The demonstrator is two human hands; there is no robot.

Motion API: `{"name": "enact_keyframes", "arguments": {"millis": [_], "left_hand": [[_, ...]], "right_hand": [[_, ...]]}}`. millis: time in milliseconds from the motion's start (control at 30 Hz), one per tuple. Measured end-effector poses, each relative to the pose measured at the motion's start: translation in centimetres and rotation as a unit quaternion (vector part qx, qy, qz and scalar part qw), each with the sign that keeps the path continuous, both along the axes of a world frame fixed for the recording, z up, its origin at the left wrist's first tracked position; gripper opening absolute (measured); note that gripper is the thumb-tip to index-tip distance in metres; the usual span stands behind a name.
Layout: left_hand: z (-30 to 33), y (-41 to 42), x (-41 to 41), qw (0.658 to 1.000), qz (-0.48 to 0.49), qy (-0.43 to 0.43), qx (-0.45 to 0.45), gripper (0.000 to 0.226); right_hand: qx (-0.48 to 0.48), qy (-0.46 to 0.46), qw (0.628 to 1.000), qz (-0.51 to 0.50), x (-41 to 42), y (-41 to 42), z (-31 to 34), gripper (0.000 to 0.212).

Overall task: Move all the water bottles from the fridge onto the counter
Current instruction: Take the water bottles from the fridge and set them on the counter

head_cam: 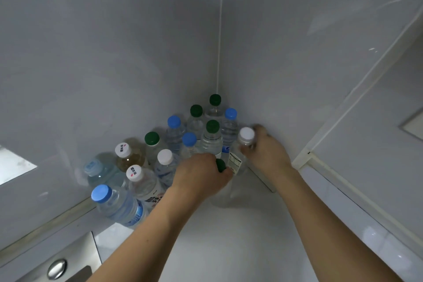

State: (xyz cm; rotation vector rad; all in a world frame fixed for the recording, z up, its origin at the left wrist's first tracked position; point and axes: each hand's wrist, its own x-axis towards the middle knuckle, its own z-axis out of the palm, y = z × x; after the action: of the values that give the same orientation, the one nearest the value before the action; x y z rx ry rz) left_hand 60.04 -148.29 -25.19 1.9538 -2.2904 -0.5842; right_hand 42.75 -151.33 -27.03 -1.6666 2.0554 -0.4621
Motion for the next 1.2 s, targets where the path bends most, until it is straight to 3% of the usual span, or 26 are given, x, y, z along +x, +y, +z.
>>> {"name": "enact_keyframes", "arguments": {"millis": [133,233,367,567,667,833,967,1100,1200], "left_hand": [[0.4,-0.7,-0.7,0.999,0.02,0.03,-0.001,0.038],[0.7,-1.5,-1.0,0.999,0.021,0.033,0.016,0.038],[1.2,-2.4,-1.7,0.999,0.029,0.034,0.027,0.038],[1.0,-3.8,-2.6,0.998,0.032,0.05,0.03,0.038],[0.6,-4.3,-2.7,0.998,0.019,0.047,0.031,0.039],[0.9,-4.0,-2.7,0.998,0.007,0.035,0.042,0.036],[1.8,-1.5,-2.3,0.998,0.029,0.059,0.023,0.02],[2.3,2.5,-1.5,0.997,0.035,0.051,-0.04,0.042],[3.0,5.9,-1.0,0.996,-0.004,0.068,-0.051,0.039]], "right_hand": [[-0.003,-0.064,0.996,-0.061,0.1,5.4,-1.4,0.056],[0.076,-0.079,0.994,-0.026,1.4,7.8,-4.0,0.049],[0.151,-0.101,0.983,0.004,3.0,7.9,-6.7,0.055],[0.115,-0.095,0.988,-0.03,4.3,4.7,-7.7,0.037],[0.112,-0.098,0.988,-0.039,4.4,4.1,-8.2,0.038],[0.119,-0.075,0.99,-0.03,4.2,5.6,-6.5,0.044],[0.078,-0.025,0.996,-0.027,3.1,8.2,-2.8,0.041],[0.057,-0.007,0.998,-0.027,1.8,11.2,0.5,0.045],[0.057,0.0,0.998,-0.039,1.4,13.9,2.2,0.045]]}}
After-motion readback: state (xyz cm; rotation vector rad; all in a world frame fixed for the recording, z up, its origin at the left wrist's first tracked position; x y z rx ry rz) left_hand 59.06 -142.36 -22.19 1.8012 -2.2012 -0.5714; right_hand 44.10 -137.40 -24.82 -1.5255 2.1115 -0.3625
